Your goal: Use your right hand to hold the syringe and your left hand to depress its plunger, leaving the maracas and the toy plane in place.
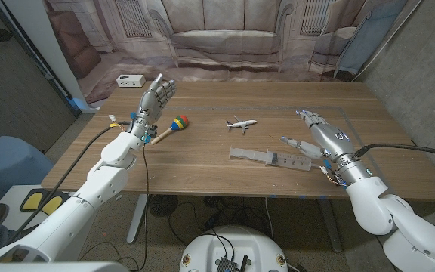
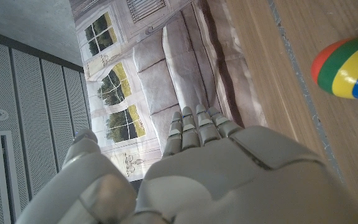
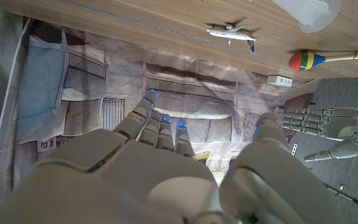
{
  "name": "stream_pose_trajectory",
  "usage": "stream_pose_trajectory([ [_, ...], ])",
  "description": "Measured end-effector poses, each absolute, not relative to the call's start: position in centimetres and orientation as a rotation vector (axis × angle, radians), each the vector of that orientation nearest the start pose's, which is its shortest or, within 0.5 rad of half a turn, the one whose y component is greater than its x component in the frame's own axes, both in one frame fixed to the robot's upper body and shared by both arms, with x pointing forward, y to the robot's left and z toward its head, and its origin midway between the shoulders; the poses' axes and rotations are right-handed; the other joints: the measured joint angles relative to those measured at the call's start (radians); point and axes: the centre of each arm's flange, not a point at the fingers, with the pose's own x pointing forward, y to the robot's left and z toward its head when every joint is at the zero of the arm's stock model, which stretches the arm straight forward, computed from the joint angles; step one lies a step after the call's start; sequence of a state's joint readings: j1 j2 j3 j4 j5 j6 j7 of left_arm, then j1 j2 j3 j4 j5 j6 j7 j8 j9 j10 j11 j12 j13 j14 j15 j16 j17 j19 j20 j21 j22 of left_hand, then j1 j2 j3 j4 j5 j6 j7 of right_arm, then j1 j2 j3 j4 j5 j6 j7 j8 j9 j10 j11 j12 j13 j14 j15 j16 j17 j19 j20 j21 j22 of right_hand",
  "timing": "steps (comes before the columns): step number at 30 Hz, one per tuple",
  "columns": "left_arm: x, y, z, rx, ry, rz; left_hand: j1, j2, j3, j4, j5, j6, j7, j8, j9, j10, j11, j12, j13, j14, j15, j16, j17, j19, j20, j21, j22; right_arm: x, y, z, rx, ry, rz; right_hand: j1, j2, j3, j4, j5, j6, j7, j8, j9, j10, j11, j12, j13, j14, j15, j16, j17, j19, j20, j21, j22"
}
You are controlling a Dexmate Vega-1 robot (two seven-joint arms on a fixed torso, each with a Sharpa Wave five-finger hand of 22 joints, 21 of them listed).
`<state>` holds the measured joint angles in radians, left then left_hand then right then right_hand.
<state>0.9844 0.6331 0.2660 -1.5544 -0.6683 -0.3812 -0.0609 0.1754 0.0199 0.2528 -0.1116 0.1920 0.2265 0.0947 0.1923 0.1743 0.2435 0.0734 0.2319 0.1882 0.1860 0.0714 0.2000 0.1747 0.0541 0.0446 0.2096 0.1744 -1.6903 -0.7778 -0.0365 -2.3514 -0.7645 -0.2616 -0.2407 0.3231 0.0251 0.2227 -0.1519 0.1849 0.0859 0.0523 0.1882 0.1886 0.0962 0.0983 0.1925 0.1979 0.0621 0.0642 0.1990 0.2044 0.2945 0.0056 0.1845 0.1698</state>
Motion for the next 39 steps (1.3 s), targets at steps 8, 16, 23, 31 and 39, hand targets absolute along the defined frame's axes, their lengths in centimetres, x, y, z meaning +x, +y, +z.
stream_pose_trajectory([
  [8,58.3,31.1,1.2,0.012,-0.79,-0.266,0.0,0.0,0.0,0.0,0.0,0.0,0.0,0.0,0.0,0.0,0.0,0.0,0.0,0.0,0.0,-0.004,0.0,0.0,0.0,0.0,0.0,41.0,-24.8,-7.1,-1.378,-0.681,-0.23,0.01,0.0,0.003,-0.003,0.0,-0.004,0.01,0.0,0.0,0.0,0.0,0.004,0.0,0.0,0.0,0.0,0.0,-0.005,-0.005,0.0,0.0],
  [16,58.3,31.5,1.2,0.013,-0.789,-0.264,0.0,0.0,0.0,0.0,0.0,0.004,-0.004,0.0,0.0,0.0,0.0,0.0,0.0,0.0,0.0,-0.004,0.0,0.0,0.0,0.0,0.0,41.0,-23.9,-7.4,-1.419,-0.635,-0.219,0.01,0.0,0.003,-0.003,0.0,-0.003,0.009,0.0,0.0,0.0,0.0,0.004,0.0,-0.005,-0.005,0.0,0.0,-0.005,-0.005,0.0,0.0],
  [23,58.1,31.8,1.1,0.017,-0.784,-0.265,0.0,0.0,0.0,0.0,0.0,0.004,-0.004,0.0,0.0,0.0,0.0,0.0,0.0,0.0,0.0,-0.004,0.0,0.0,0.0,0.0,0.0,41.1,-23.5,-7.6,-1.469,-0.57,-0.205,0.02,-0.001,0.003,-0.003,0.0,0.007,-0.001,0.005,0.0,0.004,-0.004,0.004,0.0,-0.005,-0.005,0.0,0.0,-0.02,-0.002,0.0,0.0],
  [31,58.1,31.8,1.0,0.017,-0.782,-0.274,0.001,0.001,0.0,0.0,0.0,0.004,-0.004,0.0,0.0,0.003,-0.004,0.0,0.0,0.0,0.0,-0.004,0.0,0.002,0.002,0.0,0.0,41.1,-22.4,-7.7,-1.492,-0.551,-0.178,0.025,-0.006,0.003,-0.003,0.0,0.03,-0.024,0.012,0.0,0.015,-0.014,0.006,0.0,-0.009,-0.009,0.0,0.0,-0.042,0.006,-0.004,0.0],
  [39,58.1,32.0,1.0,0.019,-0.781,-0.274,0.005,0.005,0.0,0.0,0.0,0.004,-0.004,0.0,0.0,0.003,-0.004,0.0,0.0,0.0,0.0,-0.004,0.0,0.005,0.005,-0.008,0.0,41.4,-21.9,-7.9,-1.509,-0.517,-0.165,0.03,-0.012,0.003,-0.003,0.0,0.047,-0.018,0.016,0.0,0.031,-0.009,0.011,0.0,-0.009,-0.009,0.0,0.0,-0.048,0.002,-0.004,0.0],
])
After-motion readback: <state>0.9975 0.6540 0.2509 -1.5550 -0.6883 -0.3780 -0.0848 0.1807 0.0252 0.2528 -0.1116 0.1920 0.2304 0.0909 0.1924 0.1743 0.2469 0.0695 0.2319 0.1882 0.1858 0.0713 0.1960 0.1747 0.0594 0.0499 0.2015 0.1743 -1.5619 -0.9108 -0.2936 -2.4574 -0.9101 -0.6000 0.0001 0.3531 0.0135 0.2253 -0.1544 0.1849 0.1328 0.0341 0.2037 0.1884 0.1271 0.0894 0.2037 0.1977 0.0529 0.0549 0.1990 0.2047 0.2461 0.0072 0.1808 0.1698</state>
